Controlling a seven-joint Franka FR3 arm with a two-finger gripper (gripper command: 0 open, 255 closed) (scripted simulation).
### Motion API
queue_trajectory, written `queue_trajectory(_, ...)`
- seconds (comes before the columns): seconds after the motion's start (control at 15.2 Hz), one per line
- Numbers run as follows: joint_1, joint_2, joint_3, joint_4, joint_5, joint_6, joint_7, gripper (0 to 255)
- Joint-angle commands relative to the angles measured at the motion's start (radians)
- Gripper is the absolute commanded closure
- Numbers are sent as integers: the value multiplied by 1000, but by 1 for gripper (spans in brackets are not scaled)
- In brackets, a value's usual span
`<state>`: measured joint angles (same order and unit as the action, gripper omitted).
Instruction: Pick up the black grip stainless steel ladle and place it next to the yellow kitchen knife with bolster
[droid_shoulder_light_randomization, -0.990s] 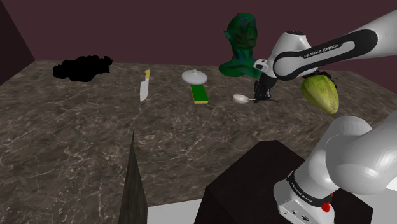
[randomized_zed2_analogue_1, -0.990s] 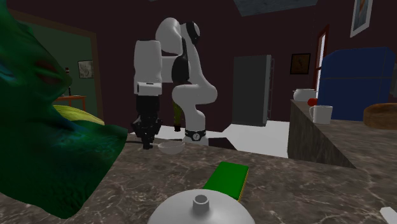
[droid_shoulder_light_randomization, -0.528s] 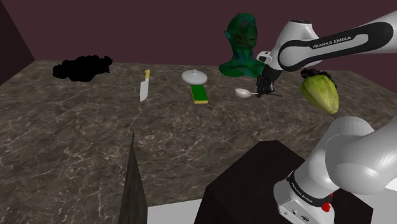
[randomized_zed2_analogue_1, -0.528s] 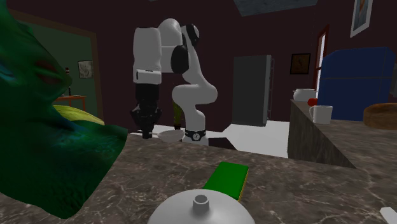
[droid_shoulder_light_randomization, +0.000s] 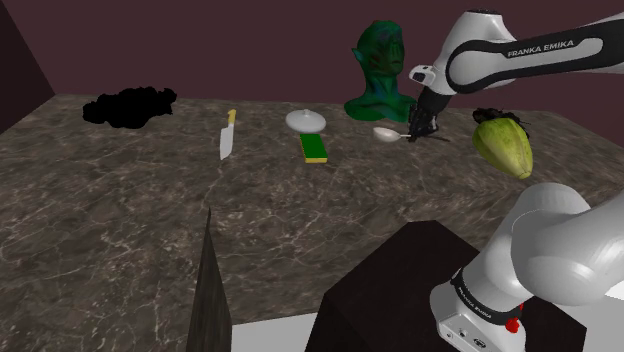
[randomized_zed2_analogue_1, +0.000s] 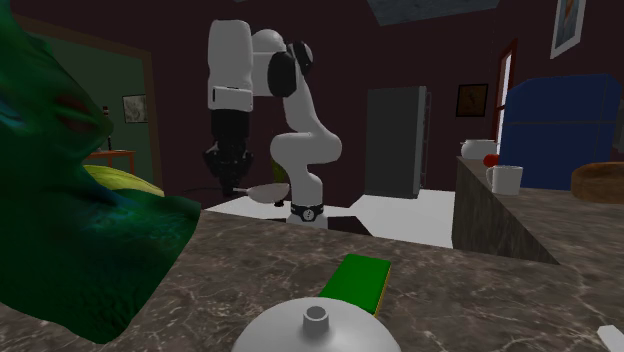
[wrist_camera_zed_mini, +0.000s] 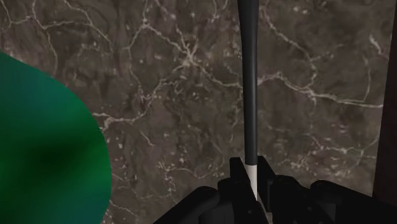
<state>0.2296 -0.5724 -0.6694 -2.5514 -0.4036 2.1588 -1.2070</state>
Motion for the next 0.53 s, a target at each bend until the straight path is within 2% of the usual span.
queue_trajectory(0.0, -1, -14, 13, 17, 5, -32, 2, 255)
queue_trajectory(0.13, -1, -24, 23, 35, 9, -59, 2, 255)
queue_trajectory(0.46, 62, 15, 111, 32, 60, -41, 120, 255)
